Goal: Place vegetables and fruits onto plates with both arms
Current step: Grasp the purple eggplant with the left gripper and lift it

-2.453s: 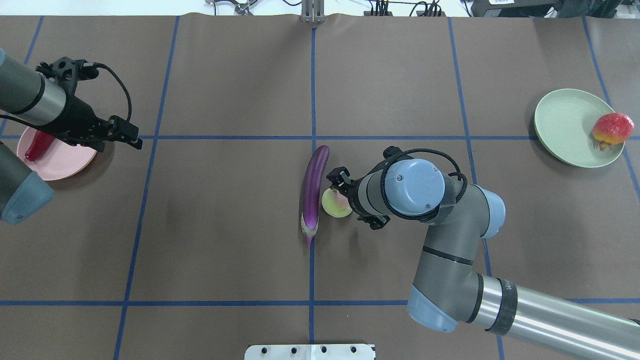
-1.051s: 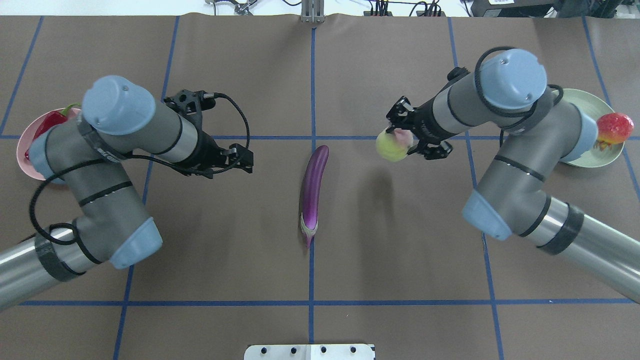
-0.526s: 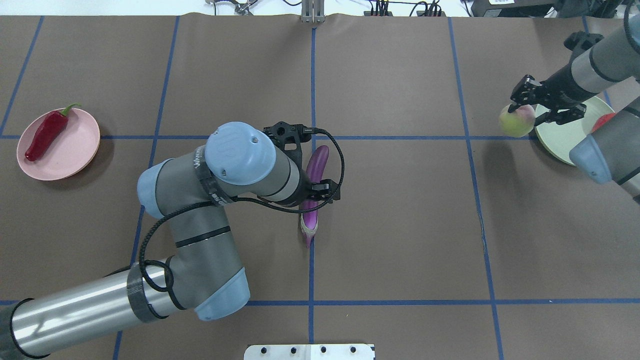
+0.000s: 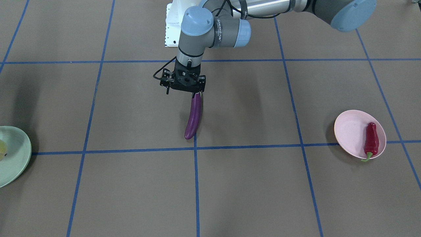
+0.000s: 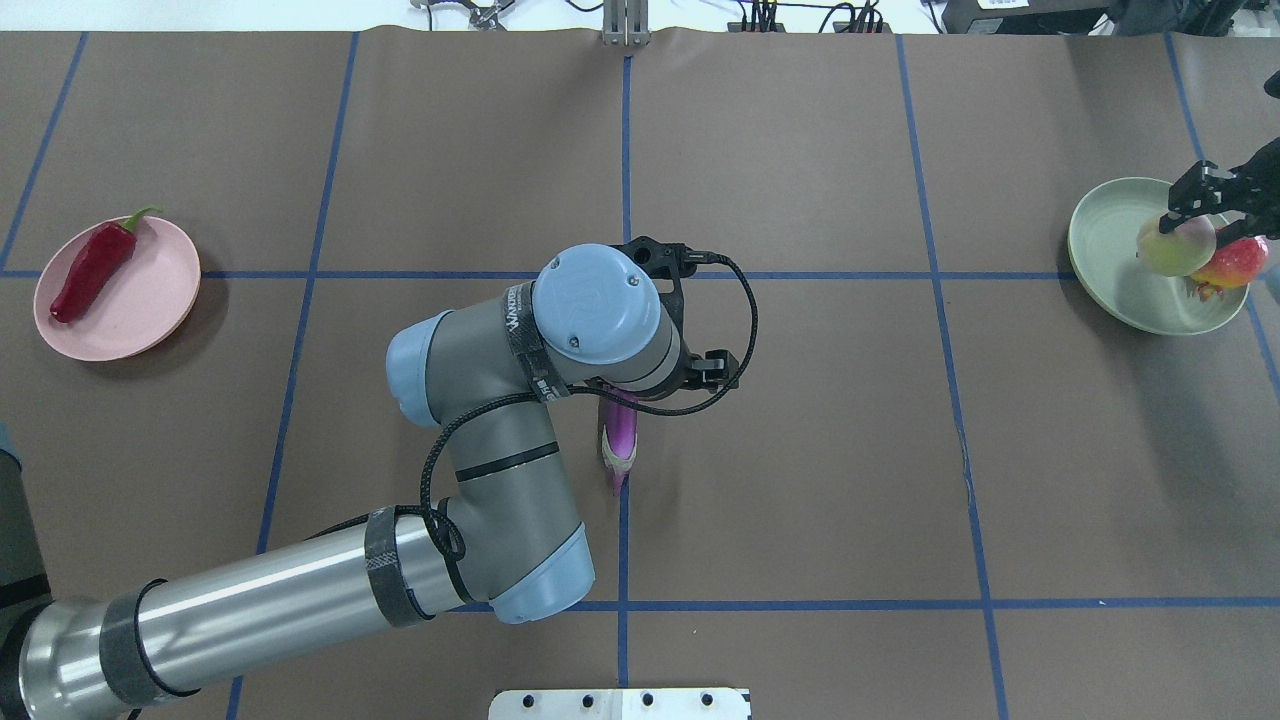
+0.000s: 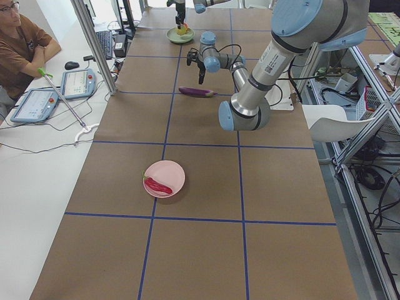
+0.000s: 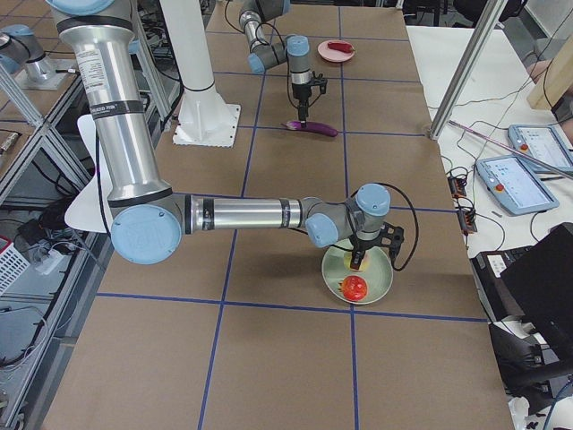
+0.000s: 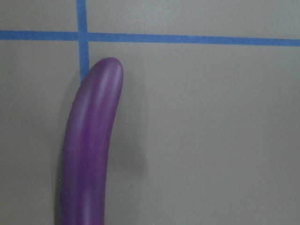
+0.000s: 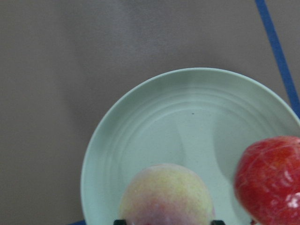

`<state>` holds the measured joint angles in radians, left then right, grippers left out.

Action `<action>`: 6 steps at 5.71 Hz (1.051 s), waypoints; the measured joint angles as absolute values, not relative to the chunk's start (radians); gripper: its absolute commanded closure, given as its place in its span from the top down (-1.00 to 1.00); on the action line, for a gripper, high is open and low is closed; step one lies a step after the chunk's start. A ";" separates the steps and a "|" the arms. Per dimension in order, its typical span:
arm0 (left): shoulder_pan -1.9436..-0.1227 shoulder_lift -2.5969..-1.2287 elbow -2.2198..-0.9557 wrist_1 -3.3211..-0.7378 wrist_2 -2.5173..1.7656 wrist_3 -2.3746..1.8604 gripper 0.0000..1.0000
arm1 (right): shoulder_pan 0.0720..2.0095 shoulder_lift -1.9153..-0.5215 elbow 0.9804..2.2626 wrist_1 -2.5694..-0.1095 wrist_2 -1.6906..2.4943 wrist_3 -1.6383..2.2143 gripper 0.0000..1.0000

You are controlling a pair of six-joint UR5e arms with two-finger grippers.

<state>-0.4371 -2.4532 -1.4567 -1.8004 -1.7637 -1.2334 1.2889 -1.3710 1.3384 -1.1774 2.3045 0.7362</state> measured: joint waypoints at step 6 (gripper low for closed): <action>-0.438 -2.468 -1.347 -1.736 -1.732 -1.082 -0.99 | 1.333 -1.387 1.331 -1.173 2.356 0.686 1.00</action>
<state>-0.4382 -2.4677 -1.3466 -1.7358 -1.7320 -1.0821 1.3329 -1.3865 1.3305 -1.1727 2.3559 0.6855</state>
